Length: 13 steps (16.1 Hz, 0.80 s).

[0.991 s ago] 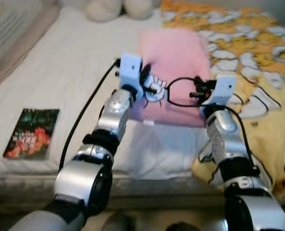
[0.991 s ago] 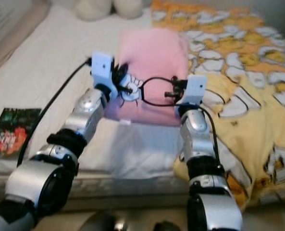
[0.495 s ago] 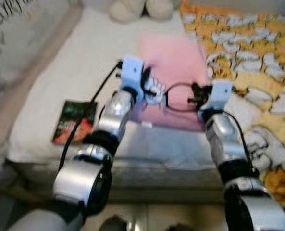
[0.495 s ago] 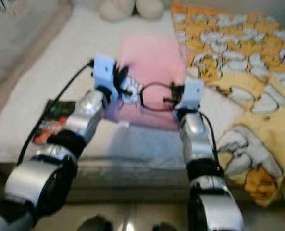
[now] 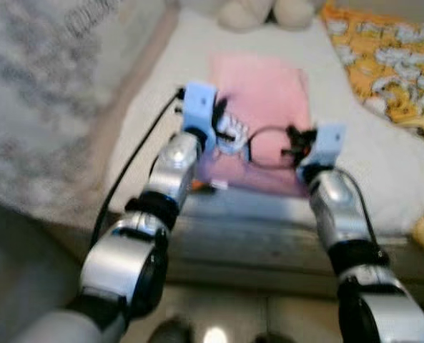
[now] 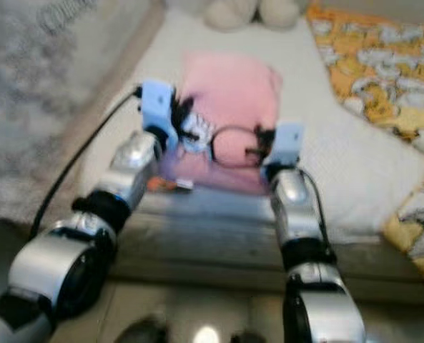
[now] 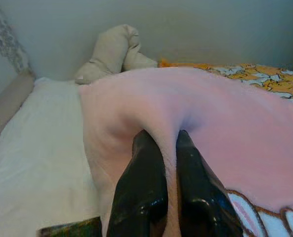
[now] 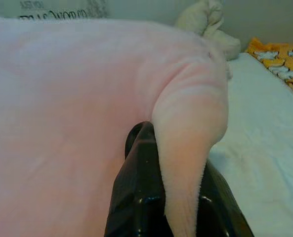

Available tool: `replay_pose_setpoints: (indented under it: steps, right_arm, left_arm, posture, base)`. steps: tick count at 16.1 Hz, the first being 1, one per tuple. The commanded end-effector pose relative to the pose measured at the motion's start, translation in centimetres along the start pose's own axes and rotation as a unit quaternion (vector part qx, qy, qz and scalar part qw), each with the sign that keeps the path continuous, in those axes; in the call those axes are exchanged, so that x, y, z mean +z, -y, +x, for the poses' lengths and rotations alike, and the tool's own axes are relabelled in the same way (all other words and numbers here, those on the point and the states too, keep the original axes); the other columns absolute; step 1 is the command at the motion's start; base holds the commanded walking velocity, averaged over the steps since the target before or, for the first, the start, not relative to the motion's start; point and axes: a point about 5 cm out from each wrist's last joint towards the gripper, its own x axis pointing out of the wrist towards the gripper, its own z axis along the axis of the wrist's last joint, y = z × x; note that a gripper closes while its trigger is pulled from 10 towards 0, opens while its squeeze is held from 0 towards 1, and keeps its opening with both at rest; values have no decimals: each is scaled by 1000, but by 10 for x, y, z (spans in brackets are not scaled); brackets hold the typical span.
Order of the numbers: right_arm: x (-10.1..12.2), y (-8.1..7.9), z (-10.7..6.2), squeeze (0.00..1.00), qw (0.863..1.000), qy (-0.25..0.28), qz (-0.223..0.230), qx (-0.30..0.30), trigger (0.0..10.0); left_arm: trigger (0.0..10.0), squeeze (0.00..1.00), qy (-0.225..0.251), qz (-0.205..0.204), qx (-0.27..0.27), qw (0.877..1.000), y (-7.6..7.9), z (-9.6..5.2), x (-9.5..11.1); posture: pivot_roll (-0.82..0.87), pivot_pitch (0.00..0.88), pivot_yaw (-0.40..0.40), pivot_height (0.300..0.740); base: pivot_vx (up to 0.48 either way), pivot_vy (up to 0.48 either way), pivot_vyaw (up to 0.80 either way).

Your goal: Clean up the room

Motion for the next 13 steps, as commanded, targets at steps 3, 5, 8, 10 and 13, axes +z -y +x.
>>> replay_pose_setpoints:
  steps: [3,5,8,10,13]
  right_arm:
    - [2,4,0,0,1000,7,4,-18,10000]
    - [0,4,0,0,1000,3,4,-17,10000]
    - [-5,5,-4,0,1000,-3,4,-18,10000]
    - [-8,5,-6,0,1000,-7,4,-17,10000]
    - [-9,3,-5,0,1000,-12,5,-13,10000]
  left_arm:
    - [10000,0,17,10,28,999,-19,0,11]
    - [10000,0,14,15,28,999,-20,0,11]
    - [10000,0,-7,29,48,998,-21,-3,2]
    - [10000,0,-12,11,45,999,-18,-4,-2]
    - [10000,0,-18,25,43,999,-14,-3,-4]
  posture:
    - [22,0,8,740]
    - [25,0,8,740]
    - [21,0,14,740]
    - [21,0,14,740]
    - [20,0,12,740]
  base:
    - [302,374,0]
    - [339,339,0]
    - [0,0,0]
    - [409,0,0]
    - [480,0,0]
